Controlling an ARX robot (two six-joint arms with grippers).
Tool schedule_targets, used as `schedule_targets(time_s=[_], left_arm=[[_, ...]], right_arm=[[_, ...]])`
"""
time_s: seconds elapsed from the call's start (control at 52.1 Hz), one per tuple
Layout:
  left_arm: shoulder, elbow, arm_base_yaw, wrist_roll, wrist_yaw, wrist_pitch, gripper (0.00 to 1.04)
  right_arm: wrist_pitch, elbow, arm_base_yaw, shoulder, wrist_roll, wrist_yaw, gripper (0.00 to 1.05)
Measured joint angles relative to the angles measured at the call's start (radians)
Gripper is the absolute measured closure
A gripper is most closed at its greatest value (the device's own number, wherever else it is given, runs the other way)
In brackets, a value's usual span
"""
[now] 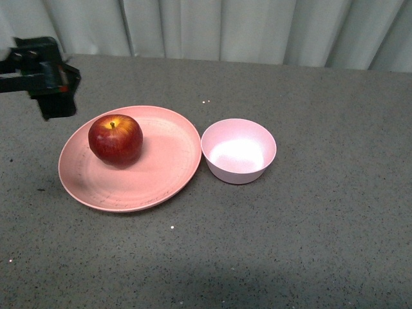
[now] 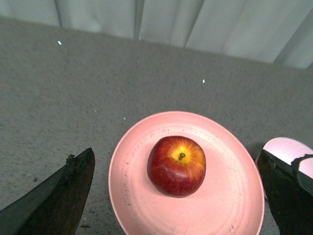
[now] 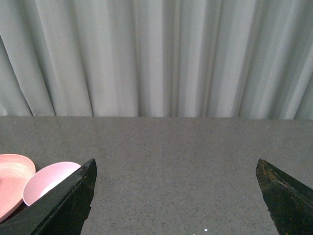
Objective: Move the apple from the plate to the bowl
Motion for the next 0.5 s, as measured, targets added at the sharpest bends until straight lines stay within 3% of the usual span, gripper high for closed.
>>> schedule_targets(time_s=[0.23,0.499], left_arm=[[0.241,0.259,-0.031,0.045,-0.034,-0.112,0.07],[0.347,0.364,-0.042,0.047,-0.057,-0.217,0.07]], right_arm=[[0.000,0.000,0.000,0.000,0.000,0.000,0.09],[0.000,0.000,0.000,0.000,0.000,0.000,0.09]])
